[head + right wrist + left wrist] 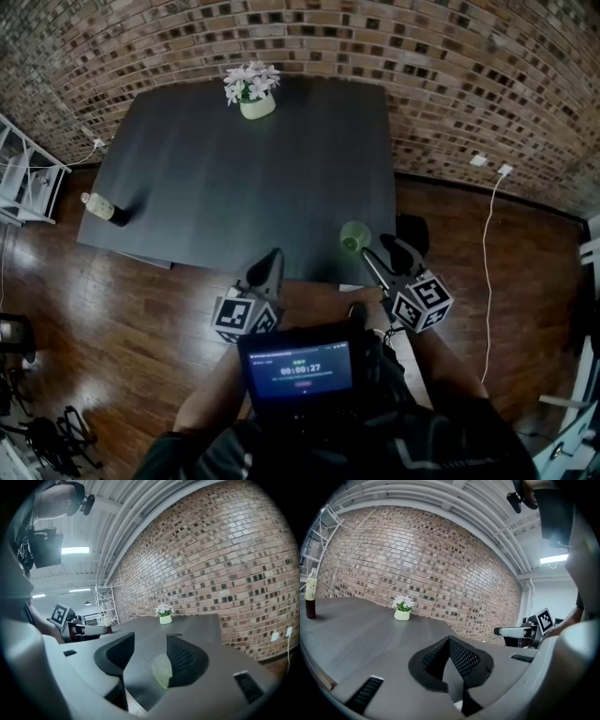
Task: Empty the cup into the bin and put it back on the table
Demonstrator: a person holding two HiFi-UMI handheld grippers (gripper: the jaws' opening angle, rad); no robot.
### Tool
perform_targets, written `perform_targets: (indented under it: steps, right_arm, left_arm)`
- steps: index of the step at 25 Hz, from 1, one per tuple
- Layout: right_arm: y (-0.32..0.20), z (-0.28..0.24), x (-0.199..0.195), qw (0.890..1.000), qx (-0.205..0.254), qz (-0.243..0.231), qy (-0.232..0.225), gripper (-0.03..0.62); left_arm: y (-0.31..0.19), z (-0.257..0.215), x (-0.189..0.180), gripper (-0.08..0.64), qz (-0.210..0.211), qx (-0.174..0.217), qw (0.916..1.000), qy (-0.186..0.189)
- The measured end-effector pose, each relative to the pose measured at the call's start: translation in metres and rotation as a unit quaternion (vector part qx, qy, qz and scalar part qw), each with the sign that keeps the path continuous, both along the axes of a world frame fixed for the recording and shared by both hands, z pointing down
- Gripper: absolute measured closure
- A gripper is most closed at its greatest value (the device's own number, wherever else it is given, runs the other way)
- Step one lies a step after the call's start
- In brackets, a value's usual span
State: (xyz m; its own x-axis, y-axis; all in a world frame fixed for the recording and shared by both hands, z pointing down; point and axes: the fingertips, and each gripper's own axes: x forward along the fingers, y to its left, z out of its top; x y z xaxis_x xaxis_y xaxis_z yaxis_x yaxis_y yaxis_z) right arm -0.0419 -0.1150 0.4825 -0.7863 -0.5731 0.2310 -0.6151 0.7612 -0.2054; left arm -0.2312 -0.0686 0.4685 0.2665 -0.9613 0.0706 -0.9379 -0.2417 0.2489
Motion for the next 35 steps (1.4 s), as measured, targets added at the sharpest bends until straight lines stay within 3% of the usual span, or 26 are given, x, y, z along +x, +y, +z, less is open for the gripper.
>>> perform_targets:
  steps: [2, 5, 7, 9, 11, 17, 24, 30, 35]
  right_arm:
    - [0.000, -0.008, -0.003, 1.000, 0.009, -0.001, 0.001, 0.405]
    - [0.001, -0.017, -0.008, 1.000, 0.019, -0.007, -0.006, 0.406]
    - [0.002, -0.023, -0.012, 0.999, 0.026, -0.019, -0.013, 0.503]
    - [0.002, -0.025, -0.014, 0.999, 0.026, -0.025, -0.016, 0.518]
    - [0.001, -0.027, -0.014, 0.999, 0.024, -0.025, -0.015, 0.582]
    - [0.005, -0.042, -0.016, 0.999, 0.033, -0.026, -0.007, 0.591]
    - [0.016, -0.052, -0.012, 1.000, 0.019, 0.006, -0.017, 0.591]
    - [0.025, -0.059, 0.001, 1.000, 0.023, 0.007, -0.018, 0.591]
    - [0.021, -0.063, 0.023, 0.999, 0.014, 0.019, -0.031, 0.592]
  left_arm:
    - [-0.001, -0.003, -0.003, 0.563, -0.003, 0.001, 1.0000, 0.005]
    - [0.001, -0.008, -0.006, 0.563, -0.003, 0.006, 1.0000, 0.007]
    - [0.000, -0.012, -0.009, 0.563, -0.005, 0.012, 0.9999, 0.002]
    - [-0.002, -0.014, -0.012, 0.563, -0.010, 0.017, 0.9998, -0.001]
    - [-0.004, -0.015, -0.013, 0.563, -0.011, 0.019, 0.9998, 0.000]
    - [-0.003, -0.018, -0.010, 0.563, 0.007, 0.022, 0.9997, -0.002]
    - [0.003, -0.016, -0.001, 0.563, 0.036, 0.026, 0.9990, -0.002]
    - [0.012, -0.038, -0.003, 0.563, 0.015, 0.031, 0.9993, 0.016]
    - [0.023, -0.058, -0.006, 0.563, 0.000, 0.038, 0.9993, 0.007]
